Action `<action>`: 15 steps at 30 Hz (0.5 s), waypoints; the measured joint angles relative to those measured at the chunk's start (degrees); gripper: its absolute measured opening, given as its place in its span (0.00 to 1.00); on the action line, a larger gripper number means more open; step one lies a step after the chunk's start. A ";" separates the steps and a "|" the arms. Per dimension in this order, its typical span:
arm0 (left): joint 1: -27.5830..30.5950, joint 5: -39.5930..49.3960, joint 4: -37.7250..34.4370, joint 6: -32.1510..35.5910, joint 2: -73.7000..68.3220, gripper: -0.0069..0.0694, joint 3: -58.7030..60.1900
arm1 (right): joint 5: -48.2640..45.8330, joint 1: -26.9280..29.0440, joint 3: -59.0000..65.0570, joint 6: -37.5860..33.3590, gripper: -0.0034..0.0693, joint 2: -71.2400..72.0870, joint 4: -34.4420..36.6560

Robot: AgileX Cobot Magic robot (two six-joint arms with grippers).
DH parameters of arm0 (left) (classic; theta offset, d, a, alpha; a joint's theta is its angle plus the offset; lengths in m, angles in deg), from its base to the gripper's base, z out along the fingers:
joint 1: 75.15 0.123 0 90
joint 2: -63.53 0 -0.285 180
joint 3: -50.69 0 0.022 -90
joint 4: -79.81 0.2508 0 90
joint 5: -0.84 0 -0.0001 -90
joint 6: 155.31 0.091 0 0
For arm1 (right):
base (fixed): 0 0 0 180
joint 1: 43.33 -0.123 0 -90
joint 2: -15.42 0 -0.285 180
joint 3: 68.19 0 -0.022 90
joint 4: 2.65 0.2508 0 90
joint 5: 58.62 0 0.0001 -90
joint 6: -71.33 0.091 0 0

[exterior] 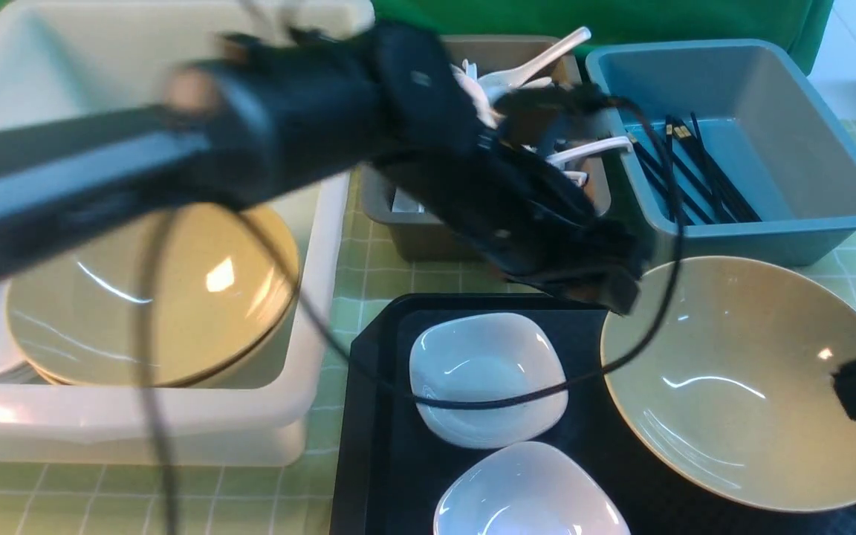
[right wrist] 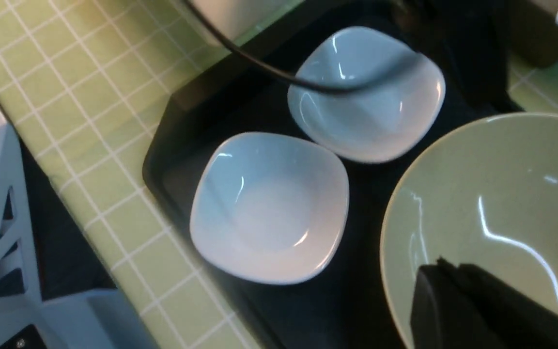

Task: On green table put chopsticks spoon bowls plates into blue grey white boxes.
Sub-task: 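Grasp the large bowl on the tray by its rim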

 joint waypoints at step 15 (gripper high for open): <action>0.50 8.65 -1.23 -4.05 -16.47 0.14 -16.47 | 0.93 0.00 0.01 0.00 0.08 6.11 0.06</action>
